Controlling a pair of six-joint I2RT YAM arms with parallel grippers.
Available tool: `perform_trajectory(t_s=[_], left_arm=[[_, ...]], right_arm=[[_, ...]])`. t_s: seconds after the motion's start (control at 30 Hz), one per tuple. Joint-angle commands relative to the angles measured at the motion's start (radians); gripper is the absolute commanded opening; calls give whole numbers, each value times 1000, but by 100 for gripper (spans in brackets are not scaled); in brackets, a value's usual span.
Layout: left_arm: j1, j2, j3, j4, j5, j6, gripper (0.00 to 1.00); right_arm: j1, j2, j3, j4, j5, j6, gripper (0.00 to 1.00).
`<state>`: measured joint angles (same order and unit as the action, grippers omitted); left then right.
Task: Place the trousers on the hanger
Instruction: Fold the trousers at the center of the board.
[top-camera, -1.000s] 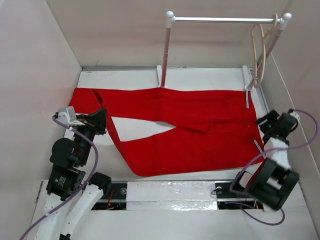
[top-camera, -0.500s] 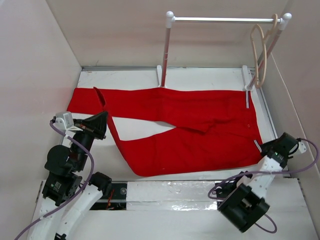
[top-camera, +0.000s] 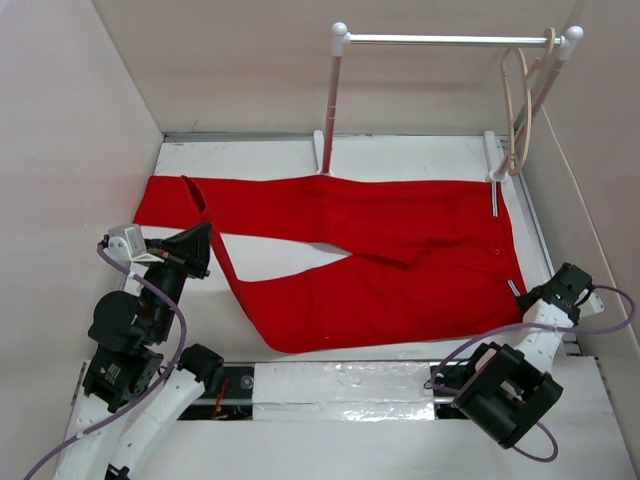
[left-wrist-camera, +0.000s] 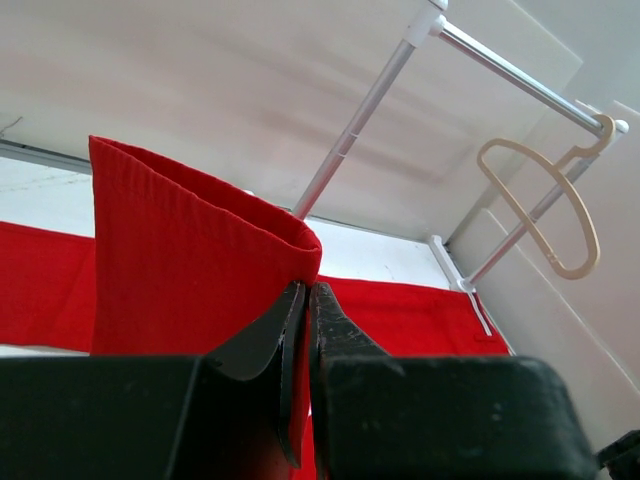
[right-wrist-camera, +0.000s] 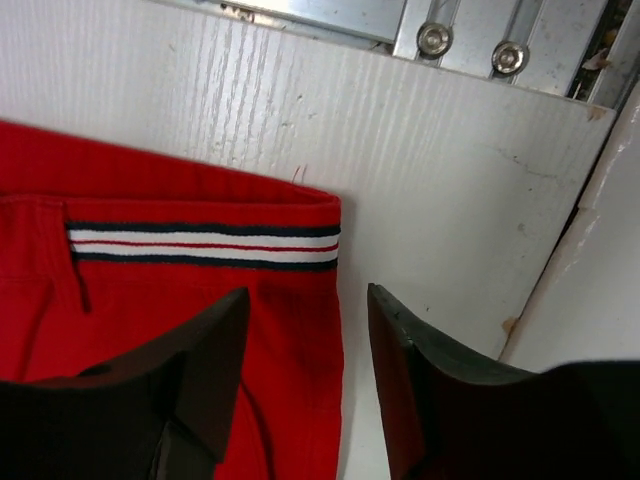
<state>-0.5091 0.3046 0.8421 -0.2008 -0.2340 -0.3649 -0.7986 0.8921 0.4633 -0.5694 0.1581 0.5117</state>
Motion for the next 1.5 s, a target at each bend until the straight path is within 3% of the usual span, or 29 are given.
perform_trajectory(t_s=[0.0,0.03,0.07,0.27,0.6,0.7,0.9,1.0,1.17,1.33,1.47], left_arm=[[-5,2,29,44,-28,18,0],[-5,2,29,44,-30,18,0],[-5,4,31,43,-30,20,0],[-5,4,40,32,-50,23,0],[-5,-5,37,29,-68,23,0],[-5,-18,34,29,-83,23,0],[-5,-16,31,29,-103,26,0],[-5,11,43,20,-113,24,0],[-5,79,84,-3,-246,9,0],[108,258,91,27,-310,-29,0],[280,421,114,24,-219,-123,0]], right_arm=[[39,17,41,-6,55,60,50],[39,27,40,-1,51,68,41],[48,36,37,2,47,85,40],[59,70,15,43,47,126,49],[105,100,32,40,75,166,44],[160,123,51,23,119,194,39],[170,24,-3,83,132,182,1],[188,-34,34,103,152,86,0],[188,-189,179,69,245,-171,0],[214,-330,202,28,262,-220,0],[283,-407,265,-38,354,-216,0]])
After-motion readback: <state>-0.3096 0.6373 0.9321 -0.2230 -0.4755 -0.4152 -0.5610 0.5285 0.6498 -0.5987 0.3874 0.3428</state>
